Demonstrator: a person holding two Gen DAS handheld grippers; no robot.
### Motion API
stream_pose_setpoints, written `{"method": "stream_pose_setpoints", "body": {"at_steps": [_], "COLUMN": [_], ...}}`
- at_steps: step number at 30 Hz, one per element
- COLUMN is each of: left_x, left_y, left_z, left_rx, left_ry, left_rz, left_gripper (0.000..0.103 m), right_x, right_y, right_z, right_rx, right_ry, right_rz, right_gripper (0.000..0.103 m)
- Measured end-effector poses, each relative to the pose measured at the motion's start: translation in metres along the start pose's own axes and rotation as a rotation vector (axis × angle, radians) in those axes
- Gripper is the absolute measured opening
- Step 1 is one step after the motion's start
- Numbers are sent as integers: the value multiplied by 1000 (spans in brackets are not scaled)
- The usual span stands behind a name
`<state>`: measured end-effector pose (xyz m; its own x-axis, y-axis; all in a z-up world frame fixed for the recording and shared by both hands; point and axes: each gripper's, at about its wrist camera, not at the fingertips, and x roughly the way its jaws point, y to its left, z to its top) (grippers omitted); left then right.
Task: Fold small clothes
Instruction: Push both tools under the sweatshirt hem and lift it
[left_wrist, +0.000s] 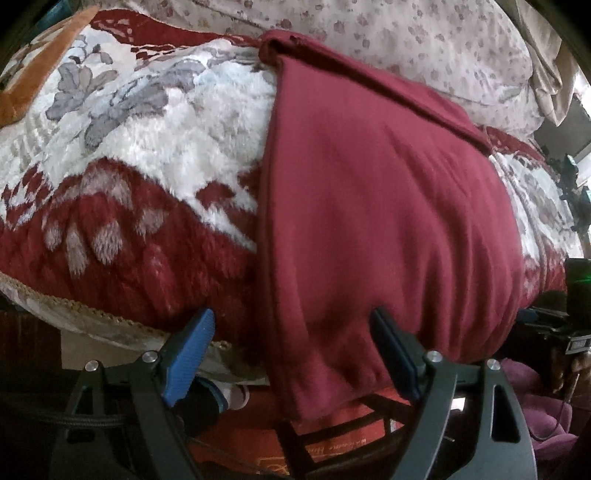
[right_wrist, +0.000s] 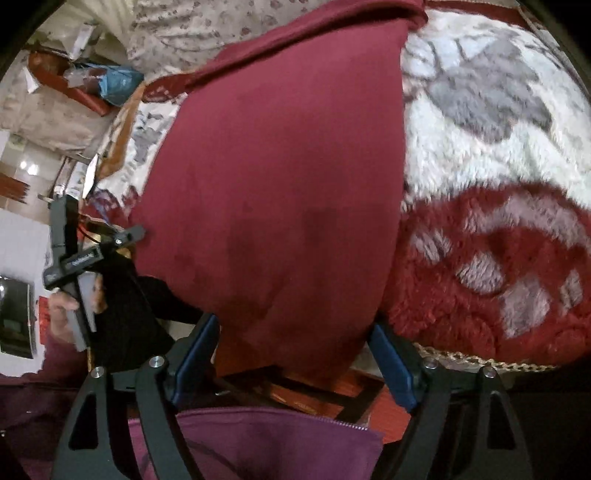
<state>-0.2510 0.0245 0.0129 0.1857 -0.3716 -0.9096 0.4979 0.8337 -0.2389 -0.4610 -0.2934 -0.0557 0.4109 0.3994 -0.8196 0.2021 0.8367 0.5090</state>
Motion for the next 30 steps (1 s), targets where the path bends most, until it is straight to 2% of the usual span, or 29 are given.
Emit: {"method": "stream_pose_setpoints", "body": {"at_steps": [2, 9, 12, 15, 22, 30], "left_x": [1, 4, 4, 5, 8, 14], "left_y": [-3, -8, -8, -8, -7, -10], "left_z": [-2, -8, -9, -10, -11, -12], "left_rx": [8, 19, 19, 12, 22, 23], "left_ry": [3, 13, 15, 16, 24, 47], "left_rz": [11, 53, 54, 53, 58, 57], "left_gripper": [85, 85, 85, 85, 85, 85], "right_x": [1, -1, -3, -2, 14, 22], "right_y": [4, 8, 13, 18, 16, 23], "right_z": [0, -1, 1, 1, 2, 3], "right_rx": [-17, -54, -77, -102, -68, -84], "right_ry": [0, -6, -5, -3, 27, 49], "right_rz": [-10, -26, -20, -19, 2, -22], "right_gripper": [84, 57, 51, 50, 52, 51]}}
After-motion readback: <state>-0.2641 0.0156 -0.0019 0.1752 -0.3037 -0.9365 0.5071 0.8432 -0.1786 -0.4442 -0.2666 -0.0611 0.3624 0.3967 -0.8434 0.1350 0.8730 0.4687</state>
